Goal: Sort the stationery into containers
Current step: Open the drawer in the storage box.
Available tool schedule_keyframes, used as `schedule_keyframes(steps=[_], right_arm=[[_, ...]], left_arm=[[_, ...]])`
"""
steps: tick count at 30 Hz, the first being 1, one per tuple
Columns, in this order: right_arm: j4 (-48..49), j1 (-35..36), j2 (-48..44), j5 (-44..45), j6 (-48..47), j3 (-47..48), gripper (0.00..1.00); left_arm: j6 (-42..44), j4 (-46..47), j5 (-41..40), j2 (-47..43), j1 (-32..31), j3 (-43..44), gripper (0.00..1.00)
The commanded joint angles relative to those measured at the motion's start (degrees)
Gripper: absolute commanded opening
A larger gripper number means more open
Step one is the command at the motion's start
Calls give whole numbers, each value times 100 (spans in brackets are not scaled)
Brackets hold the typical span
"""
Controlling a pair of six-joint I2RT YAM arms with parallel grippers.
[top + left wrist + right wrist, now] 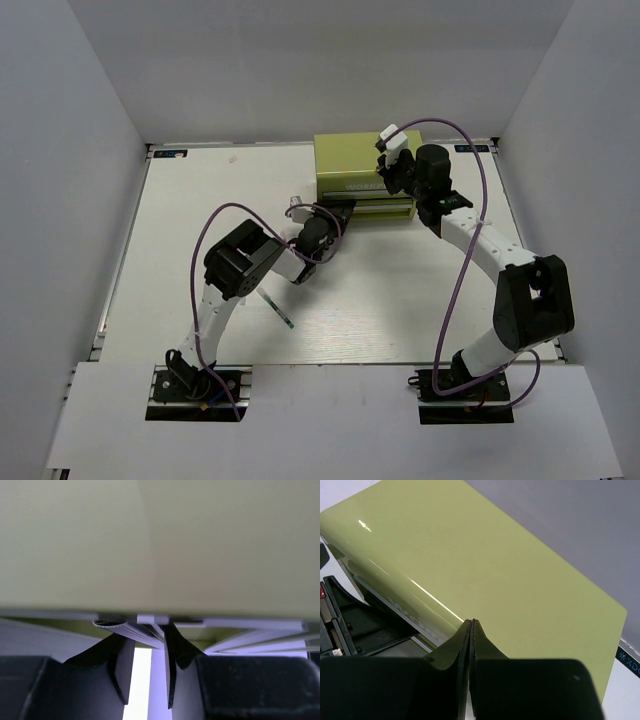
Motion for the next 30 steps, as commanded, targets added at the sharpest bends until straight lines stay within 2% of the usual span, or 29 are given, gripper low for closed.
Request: schedule_keyframes(steps=[1, 24, 26, 27, 28, 29, 30], right_arm=[[-51, -19, 57, 26, -59, 257, 2], [-315, -2, 127, 202, -155, 275, 1], [-315, -1, 110, 193, -155, 257, 3], [-315, -1, 110, 185, -146, 257, 8], [-323, -19, 84, 167, -146, 249, 11], [-350, -2, 75, 141, -155, 240, 14], [-350, -1, 48, 97, -173, 248, 21]], left_arm=[[266, 33, -134, -235, -89, -269, 8], [318, 262, 34, -991, -529, -1341, 6], [318, 262, 87, -1044, -529, -1394, 13], [318, 262, 87, -1044, -529, -1394, 21], [318, 314, 87, -1044, -529, -1394, 35], [318, 314, 87, -1096, -529, -1446, 46], [371, 314, 87, -1166, -529, -1447, 56]])
